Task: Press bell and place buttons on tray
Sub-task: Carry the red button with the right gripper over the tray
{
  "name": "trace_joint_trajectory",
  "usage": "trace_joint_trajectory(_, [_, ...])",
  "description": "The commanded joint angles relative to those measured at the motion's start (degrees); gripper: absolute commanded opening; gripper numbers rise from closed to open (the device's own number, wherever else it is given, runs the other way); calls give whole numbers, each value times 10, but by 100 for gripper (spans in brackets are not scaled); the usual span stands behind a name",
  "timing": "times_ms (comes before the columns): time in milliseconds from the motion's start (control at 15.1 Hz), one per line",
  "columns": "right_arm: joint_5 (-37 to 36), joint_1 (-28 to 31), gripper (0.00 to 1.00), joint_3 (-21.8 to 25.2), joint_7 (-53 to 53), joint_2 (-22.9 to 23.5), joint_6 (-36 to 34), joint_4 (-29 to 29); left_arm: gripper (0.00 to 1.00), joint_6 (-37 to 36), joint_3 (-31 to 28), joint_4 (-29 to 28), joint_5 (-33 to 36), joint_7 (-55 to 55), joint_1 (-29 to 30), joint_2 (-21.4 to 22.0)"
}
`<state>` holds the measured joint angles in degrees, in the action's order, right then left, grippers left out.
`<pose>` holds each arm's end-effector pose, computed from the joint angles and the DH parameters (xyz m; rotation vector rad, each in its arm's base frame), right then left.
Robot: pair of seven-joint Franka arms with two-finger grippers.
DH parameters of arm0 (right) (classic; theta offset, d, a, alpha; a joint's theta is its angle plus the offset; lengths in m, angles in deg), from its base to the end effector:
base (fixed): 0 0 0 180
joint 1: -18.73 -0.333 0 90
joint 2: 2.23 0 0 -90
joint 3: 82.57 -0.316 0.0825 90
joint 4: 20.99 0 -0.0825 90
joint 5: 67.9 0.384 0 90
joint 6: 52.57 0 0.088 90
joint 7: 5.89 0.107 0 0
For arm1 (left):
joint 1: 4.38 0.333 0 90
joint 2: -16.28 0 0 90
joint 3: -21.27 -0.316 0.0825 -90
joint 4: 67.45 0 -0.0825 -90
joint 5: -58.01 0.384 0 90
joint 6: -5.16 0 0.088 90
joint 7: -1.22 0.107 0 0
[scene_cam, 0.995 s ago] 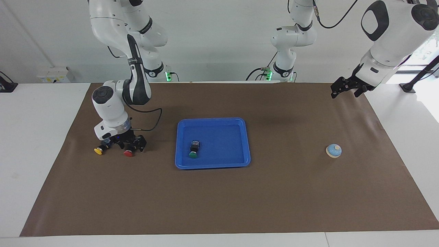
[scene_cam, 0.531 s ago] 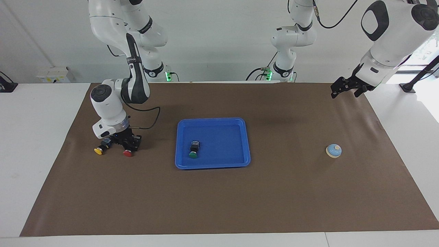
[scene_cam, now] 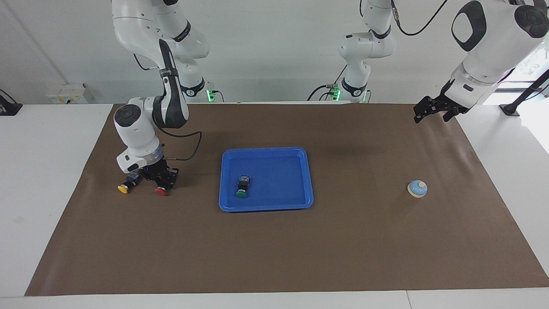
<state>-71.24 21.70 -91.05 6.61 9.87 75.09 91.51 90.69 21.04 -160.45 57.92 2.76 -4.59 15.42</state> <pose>0.6010 0.0529 0.3737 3.1297 -0.1437 0.0909 0.5475 0.0000 0.5856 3.1295 -0.0415 -0.2279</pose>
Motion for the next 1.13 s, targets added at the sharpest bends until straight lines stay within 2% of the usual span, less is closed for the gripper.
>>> trace_joint_trajectory(0, [4, -74, 0, 0, 80, 32, -65, -95, 100, 2, 0, -8, -8, -6, 2, 10])
trace_joint_trajectory(265, [-4, -186, 0, 0, 202, 67, -62, -137, 100, 2, 0, -8, -8, -6, 2, 10])
trace_joint_trajectory(398, [-4, -217, 0, 0, 218, 98, -59, -162, 100, 2, 0, -8, -8, -6, 2, 10])
trace_joint_trajectory(796, [-10, -256, 0, 0, 247, 157, 21, -160, 100, 2, 0, -8, -8, -6, 2, 10])
trace_joint_trajectory(1061, [-10, -264, 0, 1, 246, 160, 85, -116, 100, 2, 0, -8, -8, -6, 2, 10])
